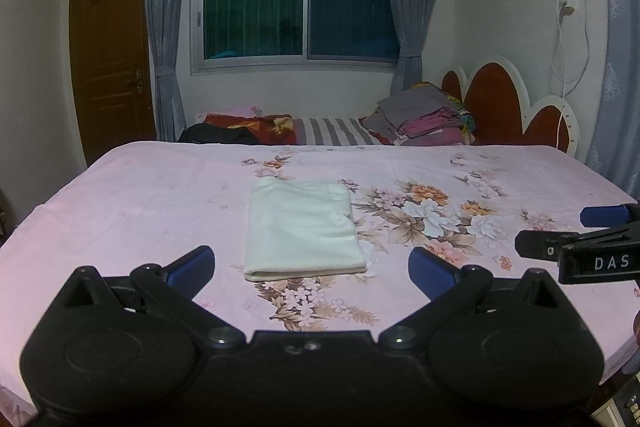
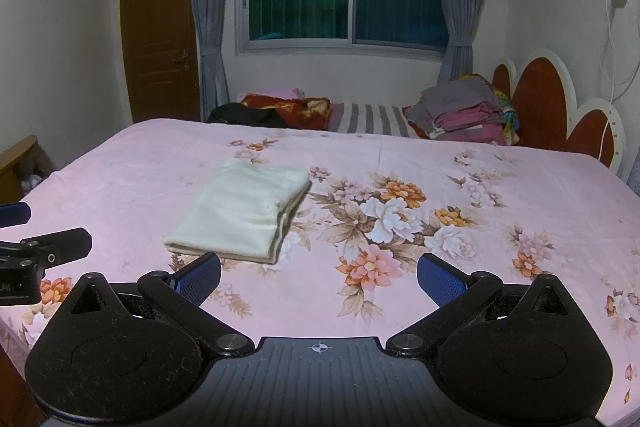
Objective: Fold small clothes
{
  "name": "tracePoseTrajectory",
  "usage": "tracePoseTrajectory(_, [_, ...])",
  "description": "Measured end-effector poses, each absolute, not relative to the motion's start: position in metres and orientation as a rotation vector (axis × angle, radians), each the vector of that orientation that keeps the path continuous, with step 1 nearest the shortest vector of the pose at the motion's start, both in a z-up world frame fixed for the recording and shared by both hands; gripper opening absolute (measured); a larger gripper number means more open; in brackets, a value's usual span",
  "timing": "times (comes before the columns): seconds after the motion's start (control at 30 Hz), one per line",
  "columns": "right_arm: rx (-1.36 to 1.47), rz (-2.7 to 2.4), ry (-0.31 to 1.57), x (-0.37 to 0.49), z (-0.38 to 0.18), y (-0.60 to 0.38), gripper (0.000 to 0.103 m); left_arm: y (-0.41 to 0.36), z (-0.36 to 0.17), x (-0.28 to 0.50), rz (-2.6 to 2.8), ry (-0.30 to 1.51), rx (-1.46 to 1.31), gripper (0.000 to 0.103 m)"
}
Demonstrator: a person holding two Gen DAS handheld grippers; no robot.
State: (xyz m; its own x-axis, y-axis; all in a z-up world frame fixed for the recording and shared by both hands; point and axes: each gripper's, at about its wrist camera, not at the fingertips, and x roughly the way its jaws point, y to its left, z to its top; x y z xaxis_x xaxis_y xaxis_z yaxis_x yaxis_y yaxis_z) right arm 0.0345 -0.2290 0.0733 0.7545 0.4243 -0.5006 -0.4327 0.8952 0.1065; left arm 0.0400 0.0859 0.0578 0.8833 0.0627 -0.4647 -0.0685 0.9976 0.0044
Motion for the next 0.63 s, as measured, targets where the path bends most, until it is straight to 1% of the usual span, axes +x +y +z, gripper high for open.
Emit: tracePoseTrajectory(0.63, [-0.018, 0.483, 0.544, 0.0367, 0.0714, -0.231, 0.103, 0.0881, 0.0561, 0.0415, 0.071, 0.482, -0.015, 0.103])
